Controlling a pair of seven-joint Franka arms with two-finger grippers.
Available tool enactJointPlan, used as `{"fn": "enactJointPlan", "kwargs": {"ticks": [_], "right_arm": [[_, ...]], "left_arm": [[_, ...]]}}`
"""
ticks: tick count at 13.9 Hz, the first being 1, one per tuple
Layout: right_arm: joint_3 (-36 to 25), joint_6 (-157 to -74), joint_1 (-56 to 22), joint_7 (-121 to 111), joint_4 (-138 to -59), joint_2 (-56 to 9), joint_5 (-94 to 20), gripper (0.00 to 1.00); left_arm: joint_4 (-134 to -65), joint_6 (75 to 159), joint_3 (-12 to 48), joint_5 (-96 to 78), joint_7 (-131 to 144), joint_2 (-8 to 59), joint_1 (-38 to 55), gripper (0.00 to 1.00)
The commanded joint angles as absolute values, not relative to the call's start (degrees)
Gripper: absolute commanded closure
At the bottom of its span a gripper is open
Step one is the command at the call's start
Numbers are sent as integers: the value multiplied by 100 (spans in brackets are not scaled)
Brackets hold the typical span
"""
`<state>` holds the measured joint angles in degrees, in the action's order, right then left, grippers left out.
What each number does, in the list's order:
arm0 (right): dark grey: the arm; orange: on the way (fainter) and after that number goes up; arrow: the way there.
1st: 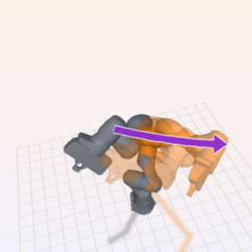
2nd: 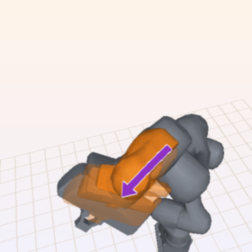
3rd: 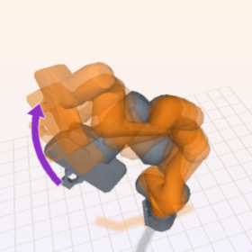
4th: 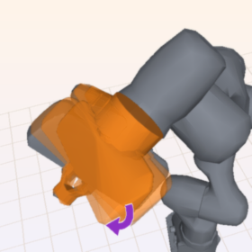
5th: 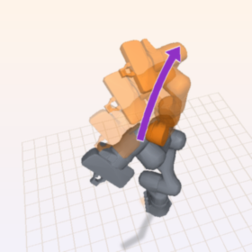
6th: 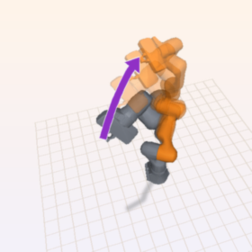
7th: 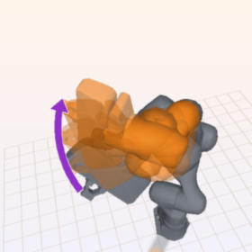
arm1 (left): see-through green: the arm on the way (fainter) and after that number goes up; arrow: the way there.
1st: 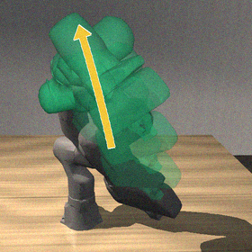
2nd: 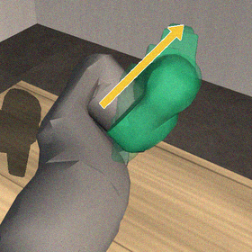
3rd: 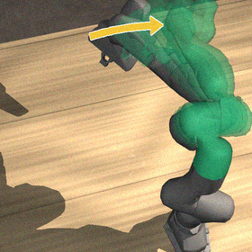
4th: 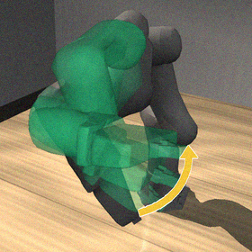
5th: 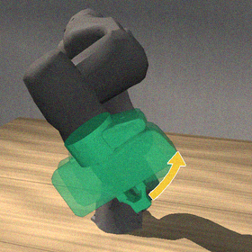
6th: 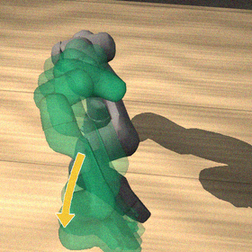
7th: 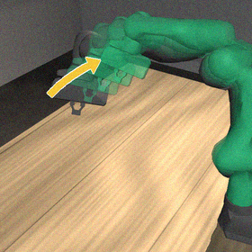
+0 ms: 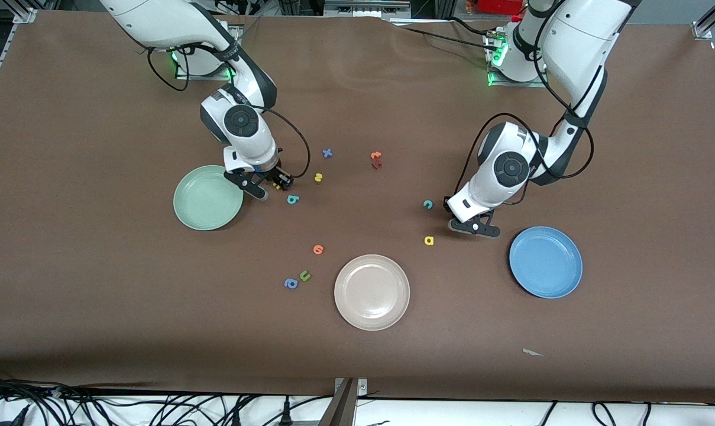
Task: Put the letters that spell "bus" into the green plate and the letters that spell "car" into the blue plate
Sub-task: 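Grasp the yellow letter with the right gripper while the left gripper lowers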
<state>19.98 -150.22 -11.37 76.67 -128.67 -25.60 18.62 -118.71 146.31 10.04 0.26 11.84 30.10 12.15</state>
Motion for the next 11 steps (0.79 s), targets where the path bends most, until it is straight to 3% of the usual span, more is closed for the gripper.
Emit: {"fn": "enactJointPlan", "kwargs": {"ticks": [1, 2, 3, 7, 11], "right_arm": [[1942, -15073, -1204, 7840, -12735, -2689, 2039, 79], [1942, -15073, -1195, 7831, -12727, -2689, 2039, 88], [1925, -15073, -1195, 7831, -12718, -2681, 2039, 91], [1671, -14864, -1134, 7403, -12665, -2260, 2092, 90], [1241, -13941, -1134, 6165, -12709, -1846, 2092, 90]], "left_arm": [[-11795, 14748, 976, 229, 1292, 3120, 1230, 73], [-11769, 14748, 967, 229, 1292, 3120, 1230, 75], [-11760, 14748, 967, 237, 1292, 3120, 1239, 76], [-11769, 14748, 967, 316, 1292, 3129, 1222, 85], [-11760, 14739, 967, 325, 1275, 3129, 1222, 89]]}}
